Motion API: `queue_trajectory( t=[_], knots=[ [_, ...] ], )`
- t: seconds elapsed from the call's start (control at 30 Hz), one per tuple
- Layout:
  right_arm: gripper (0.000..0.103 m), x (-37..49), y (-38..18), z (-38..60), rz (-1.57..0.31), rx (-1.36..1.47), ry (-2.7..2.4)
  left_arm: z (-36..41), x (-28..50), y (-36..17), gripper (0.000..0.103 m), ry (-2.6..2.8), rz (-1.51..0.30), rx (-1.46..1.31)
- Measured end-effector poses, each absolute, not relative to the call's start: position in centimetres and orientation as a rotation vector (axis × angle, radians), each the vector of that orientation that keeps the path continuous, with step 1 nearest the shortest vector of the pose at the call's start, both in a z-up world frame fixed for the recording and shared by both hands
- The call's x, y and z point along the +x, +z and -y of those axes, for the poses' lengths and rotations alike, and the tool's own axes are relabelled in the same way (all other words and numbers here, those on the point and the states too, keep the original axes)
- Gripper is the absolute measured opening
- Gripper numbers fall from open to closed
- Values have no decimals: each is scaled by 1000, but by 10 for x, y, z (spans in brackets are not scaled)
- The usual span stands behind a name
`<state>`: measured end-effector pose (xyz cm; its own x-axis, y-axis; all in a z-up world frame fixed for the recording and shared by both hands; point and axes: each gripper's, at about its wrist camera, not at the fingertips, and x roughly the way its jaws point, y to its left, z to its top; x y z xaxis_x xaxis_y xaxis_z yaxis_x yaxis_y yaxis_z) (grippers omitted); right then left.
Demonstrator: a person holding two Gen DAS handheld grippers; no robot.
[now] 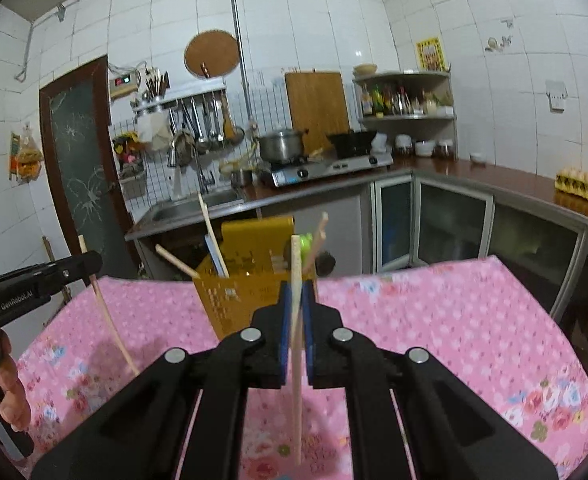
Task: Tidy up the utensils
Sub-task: 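Lift the chopstick with the left tool over the yellow holder while the right tool carries its chopstick there, then open both tools to drop the chopsticks into the yellow holder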
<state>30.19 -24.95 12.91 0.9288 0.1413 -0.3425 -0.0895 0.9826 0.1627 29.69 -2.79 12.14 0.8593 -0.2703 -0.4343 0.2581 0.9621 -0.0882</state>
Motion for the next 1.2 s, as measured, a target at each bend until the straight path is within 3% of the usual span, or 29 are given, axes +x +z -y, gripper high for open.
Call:
queue_trajectory(
  t=[0.4, 0.6, 0.87, 1.2],
  knots=[
    [6, 341, 218, 237, -212, 126, 142, 46, 321, 207, 4, -256, -293, -30],
    [6, 373, 236, 232, -140, 148, 126, 52, 351, 228, 4, -225, -218, -69],
    [6, 391, 229, 232, -55, 192, 123, 67, 391, 210, 4, -222, -176, -82],
    [6, 408, 195, 217, -111, 82, 133, 73, 427, 152, 4, -250, -260, -79]
  ],
)
